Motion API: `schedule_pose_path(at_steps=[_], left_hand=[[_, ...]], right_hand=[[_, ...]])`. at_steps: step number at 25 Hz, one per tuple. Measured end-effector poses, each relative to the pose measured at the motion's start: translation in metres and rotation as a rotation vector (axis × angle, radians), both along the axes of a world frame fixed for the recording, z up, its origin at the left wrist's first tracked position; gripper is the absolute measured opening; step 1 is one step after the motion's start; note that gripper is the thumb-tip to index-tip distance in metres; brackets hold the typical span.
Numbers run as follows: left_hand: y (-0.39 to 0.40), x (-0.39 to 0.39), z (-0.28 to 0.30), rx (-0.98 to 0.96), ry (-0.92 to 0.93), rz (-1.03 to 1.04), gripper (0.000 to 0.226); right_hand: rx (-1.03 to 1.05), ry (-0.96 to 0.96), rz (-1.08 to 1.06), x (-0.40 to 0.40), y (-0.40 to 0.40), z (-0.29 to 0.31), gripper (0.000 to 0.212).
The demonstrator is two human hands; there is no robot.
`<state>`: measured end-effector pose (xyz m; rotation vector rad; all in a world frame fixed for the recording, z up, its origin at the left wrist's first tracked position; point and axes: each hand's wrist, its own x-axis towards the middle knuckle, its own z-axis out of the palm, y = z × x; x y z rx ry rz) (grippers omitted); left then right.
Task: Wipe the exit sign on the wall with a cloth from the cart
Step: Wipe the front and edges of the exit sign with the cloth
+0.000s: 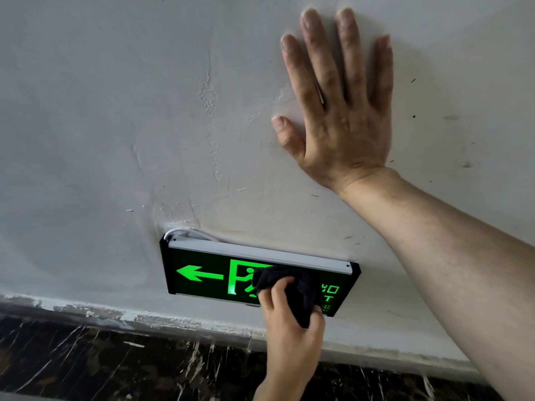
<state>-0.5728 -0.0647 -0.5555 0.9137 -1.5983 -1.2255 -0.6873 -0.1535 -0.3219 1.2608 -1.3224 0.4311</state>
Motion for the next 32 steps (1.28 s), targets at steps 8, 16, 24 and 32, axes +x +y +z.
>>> schedule_pose_path(at_steps=[8, 16, 24, 32], left_hand=[[0.024, -0.033, -0.001, -0.032, -0.050, -0.169, 0.051], [0.029, -0.049, 0.000, 0.027, -0.120, -0.144, 0.047], [0.027, -0.042, -0.025, 0.259, -0.270, -0.063, 0.030], [0.013, -0.021, -0.031, 0.284, -0.227, 0.046, 0.033]], right_hand=[[0.007, -0.018, 0.004, 0.002, 0.002, 0.001, 0.063], [-0.013, -0.014, 0.018, 0.001, -0.001, 0.001, 0.062], [-0.021, -0.012, 0.026, 0.001, -0.001, 0.000, 0.062], [-0.024, -0.003, 0.012, 0.002, -0.001, 0.000, 0.062]])
